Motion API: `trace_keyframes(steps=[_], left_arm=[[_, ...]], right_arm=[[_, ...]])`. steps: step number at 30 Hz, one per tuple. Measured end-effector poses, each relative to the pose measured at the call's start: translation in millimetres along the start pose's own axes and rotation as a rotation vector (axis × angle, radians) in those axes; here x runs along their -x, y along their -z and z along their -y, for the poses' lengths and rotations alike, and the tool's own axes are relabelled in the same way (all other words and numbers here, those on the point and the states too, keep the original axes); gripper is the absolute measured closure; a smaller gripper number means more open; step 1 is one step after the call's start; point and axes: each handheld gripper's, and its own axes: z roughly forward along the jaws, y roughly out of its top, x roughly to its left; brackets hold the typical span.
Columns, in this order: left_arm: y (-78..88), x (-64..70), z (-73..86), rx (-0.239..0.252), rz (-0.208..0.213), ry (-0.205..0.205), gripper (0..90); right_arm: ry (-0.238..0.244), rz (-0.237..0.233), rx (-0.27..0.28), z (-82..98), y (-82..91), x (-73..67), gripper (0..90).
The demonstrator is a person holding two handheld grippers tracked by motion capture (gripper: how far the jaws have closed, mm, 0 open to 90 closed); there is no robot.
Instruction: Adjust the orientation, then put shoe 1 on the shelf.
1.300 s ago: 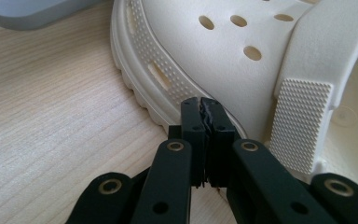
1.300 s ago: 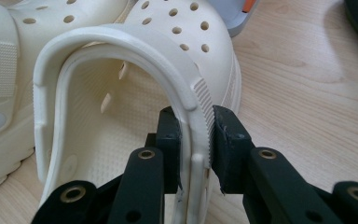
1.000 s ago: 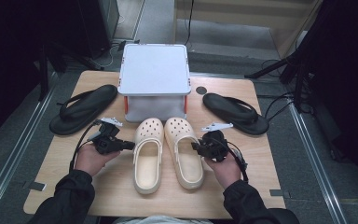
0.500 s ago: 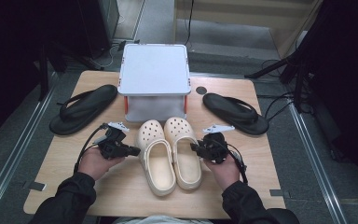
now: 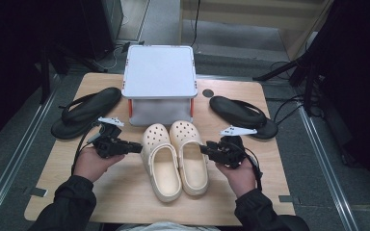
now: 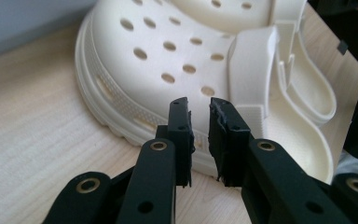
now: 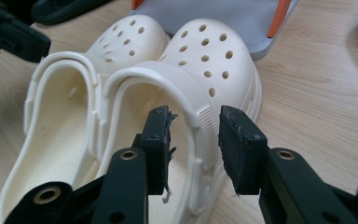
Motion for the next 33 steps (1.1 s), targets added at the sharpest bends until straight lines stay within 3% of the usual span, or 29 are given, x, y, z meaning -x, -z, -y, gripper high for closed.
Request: trace_keyframes(steps=[7,18,25,28,33], left_arm=[[8.4,-2.5,-13.6,0.008,-0.005,-0.007,78.0],[26.0,-4.4,-34.6,0.031,-0.019,-0.028,84.8],[31.3,-9.2,-48.1,0.05,-0.011,-0.02,79.9],[31.6,-8.6,-54.3,0.045,-0.046,-0.054,82.9],[35.8,-11.5,-70.6,0.043,-0.031,-0.048,89.9]], right_arm=[[0.015,-0.032,-0.018,4.1,3.3,-12.0,61.3],[0.05,-0.085,-0.059,9.2,-14.2,-37.0,58.6],[0.048,-0.095,-0.059,10.7,-15.5,-41.6,58.1],[0.051,-0.096,-0.062,11.3,-16.3,-42.1,57.7],[0.051,-0.096,-0.065,12.0,-17.6,-43.2,57.4]])
